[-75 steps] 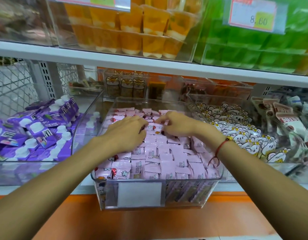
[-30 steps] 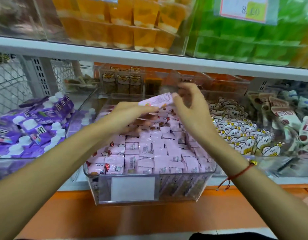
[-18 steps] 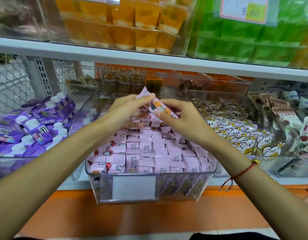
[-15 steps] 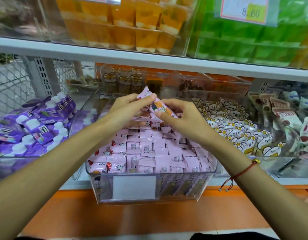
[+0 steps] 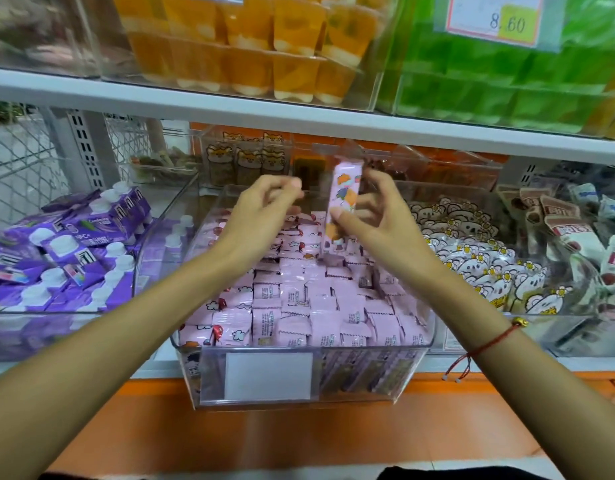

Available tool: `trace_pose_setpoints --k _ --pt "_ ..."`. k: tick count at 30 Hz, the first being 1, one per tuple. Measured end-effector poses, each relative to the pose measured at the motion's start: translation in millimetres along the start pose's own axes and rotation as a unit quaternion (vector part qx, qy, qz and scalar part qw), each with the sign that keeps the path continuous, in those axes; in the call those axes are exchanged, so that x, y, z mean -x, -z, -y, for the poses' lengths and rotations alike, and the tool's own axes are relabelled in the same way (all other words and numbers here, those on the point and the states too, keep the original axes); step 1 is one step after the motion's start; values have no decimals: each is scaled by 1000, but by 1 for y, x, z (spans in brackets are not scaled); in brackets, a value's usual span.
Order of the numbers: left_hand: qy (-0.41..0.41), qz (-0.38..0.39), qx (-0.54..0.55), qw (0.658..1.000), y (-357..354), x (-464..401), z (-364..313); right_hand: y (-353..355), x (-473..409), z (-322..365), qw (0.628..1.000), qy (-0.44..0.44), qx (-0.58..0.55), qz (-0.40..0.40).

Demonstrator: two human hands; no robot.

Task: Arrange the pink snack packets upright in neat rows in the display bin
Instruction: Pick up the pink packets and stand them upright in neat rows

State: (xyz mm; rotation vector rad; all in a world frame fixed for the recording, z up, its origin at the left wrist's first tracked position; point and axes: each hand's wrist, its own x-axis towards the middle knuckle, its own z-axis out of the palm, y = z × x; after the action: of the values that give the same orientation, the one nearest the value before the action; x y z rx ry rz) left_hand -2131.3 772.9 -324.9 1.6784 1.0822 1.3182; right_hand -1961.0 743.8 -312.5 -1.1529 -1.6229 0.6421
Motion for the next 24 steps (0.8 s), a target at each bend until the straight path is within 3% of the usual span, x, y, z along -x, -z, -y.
trace_pose_setpoints --k 3,5,7,10,16,22,24 --pt "-30 105 -221 969 2 1 17 9 -9 -2 997 -49 0 -52" --pt "-34 187 -359 914 3 0 27 13 -13 -6 995 -72 2 -69" --pt "-46 217 -447 866 3 1 31 13 -17 -8 993 -81 43 -79" --pt "-43 222 -482 846 2 2 28 6 -25 -10 983 -96 128 -90" --pt "-45 219 -496 839 3 3 26 -10 -33 -13 952 -83 292 23" --pt "-49 214 -490 844 5 1 28 1 -42 -17 903 -69 406 123" --pt "-47 217 -490 843 6 0 28 -2 -39 -23 903 -73 404 128"
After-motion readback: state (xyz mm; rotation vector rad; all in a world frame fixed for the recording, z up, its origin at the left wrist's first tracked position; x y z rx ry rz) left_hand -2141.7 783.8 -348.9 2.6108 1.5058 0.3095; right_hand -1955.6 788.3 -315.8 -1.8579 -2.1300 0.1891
